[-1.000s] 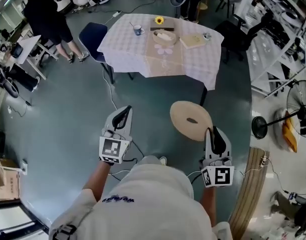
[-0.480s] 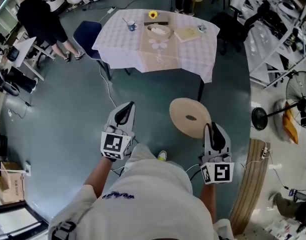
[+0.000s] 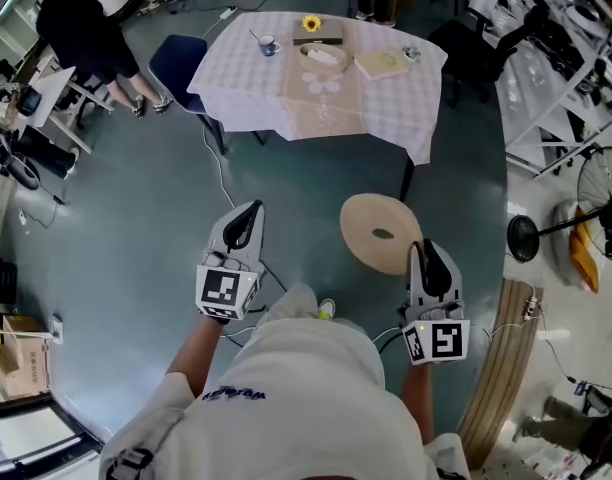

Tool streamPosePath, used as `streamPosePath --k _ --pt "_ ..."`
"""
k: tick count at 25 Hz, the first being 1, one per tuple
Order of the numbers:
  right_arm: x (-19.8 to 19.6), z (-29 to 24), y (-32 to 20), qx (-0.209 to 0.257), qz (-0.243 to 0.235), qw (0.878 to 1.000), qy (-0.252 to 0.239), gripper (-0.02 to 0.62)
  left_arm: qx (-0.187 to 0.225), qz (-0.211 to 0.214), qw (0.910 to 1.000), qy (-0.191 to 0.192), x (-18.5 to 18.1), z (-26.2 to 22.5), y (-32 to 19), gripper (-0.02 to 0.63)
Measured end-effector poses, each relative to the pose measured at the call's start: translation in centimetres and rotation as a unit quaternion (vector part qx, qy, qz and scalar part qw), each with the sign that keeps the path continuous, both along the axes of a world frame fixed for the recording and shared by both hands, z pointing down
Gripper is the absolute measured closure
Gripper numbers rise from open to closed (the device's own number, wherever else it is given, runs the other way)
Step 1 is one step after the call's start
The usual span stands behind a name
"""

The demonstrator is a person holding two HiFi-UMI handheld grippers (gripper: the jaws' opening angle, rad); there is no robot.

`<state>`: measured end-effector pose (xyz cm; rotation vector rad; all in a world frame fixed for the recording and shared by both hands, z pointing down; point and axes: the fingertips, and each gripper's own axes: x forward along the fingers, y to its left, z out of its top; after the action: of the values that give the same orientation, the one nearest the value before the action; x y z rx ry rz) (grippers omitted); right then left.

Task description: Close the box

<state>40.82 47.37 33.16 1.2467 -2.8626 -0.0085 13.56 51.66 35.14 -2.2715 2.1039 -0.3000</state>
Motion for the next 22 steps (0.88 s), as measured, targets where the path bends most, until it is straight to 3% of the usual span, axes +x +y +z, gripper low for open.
streamPosePath --k 5,11,18,22 --pt "-0.8 0.4 -1.2 -0.015 -0.01 1.0 -0.018 0.525 0.008 -0.017 0.9998 -0.004 -0.8 0.1 1.0 0.606" --pt "-1.9 0.5 -1.8 -0.028 -0.024 0.999 -0.027 0.526 -0.012 -0.045 0.9989 -0.001 -2.1 1.0 2.6 0.606" --pt "-2.7 2.3 -2.1 -0.052 -0.035 0.998 -0.025 0.526 -0.041 -0.047 0.998 0.006 -2.1 3.5 2.7 0.606" --pt "-2.9 2.2 -3.6 -0.051 -0.031 0.998 -0.021 0.526 -0.037 -0.037 0.9986 0.009 -2.1 3.5 0.8 0.606"
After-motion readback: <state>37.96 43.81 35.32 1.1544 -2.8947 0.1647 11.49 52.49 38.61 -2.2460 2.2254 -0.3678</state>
